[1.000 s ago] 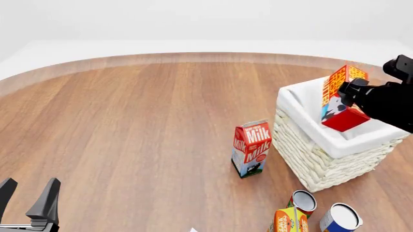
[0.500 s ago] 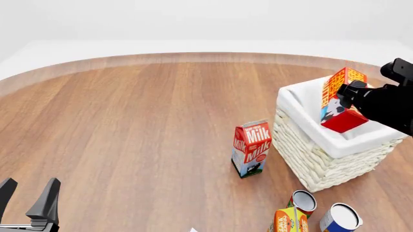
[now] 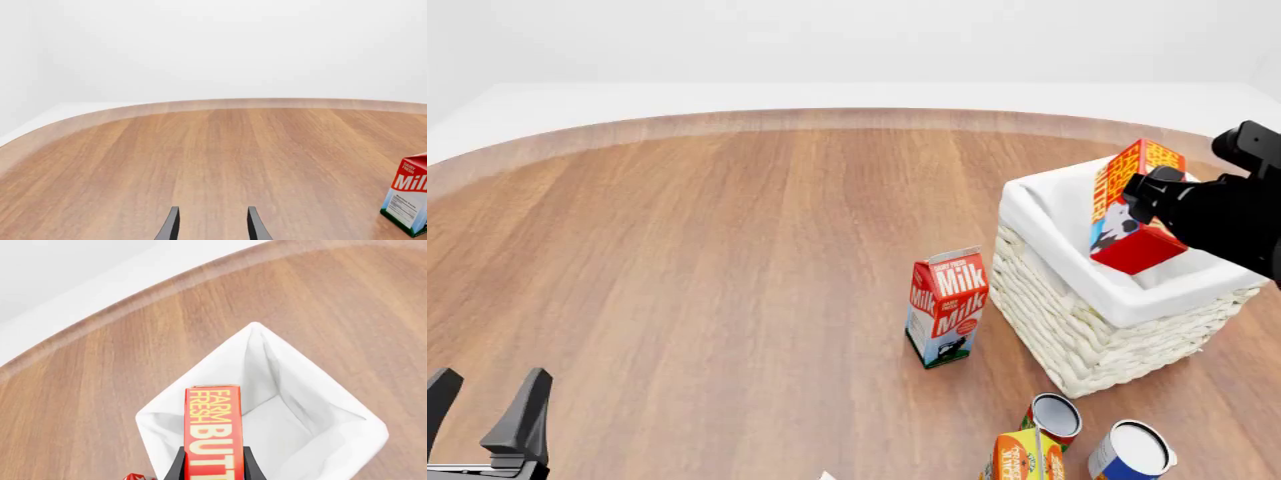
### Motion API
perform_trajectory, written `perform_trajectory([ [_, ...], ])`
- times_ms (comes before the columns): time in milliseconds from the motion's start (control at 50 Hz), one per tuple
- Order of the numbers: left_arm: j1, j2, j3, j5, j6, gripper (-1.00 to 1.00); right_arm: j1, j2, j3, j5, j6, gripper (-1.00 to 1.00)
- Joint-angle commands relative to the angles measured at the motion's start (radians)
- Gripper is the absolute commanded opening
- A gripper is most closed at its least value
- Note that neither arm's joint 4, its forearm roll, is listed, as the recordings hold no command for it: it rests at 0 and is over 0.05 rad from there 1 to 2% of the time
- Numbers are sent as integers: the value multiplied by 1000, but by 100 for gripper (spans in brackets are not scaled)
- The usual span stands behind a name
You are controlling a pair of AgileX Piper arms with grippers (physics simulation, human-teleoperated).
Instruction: Pick up the cream cheese box and the butter, and put them in the basket.
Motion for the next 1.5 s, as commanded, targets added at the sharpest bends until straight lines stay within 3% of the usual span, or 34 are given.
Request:
perform_trajectory([
  [20,0,0,0,0,0,100,4,-6,-13,-10,13,-100],
  [440,0,0,0,0,0,100,0,-10,1,-12,18,-100],
  [460,0,0,0,0,0,100,11,-7,6,-13,19,100],
  [920,0,0,0,0,0,100,0,-19,-36,23,-15,100],
  [1500,0,0,0,0,0,100,180,-149,-140,257,-118,100],
])
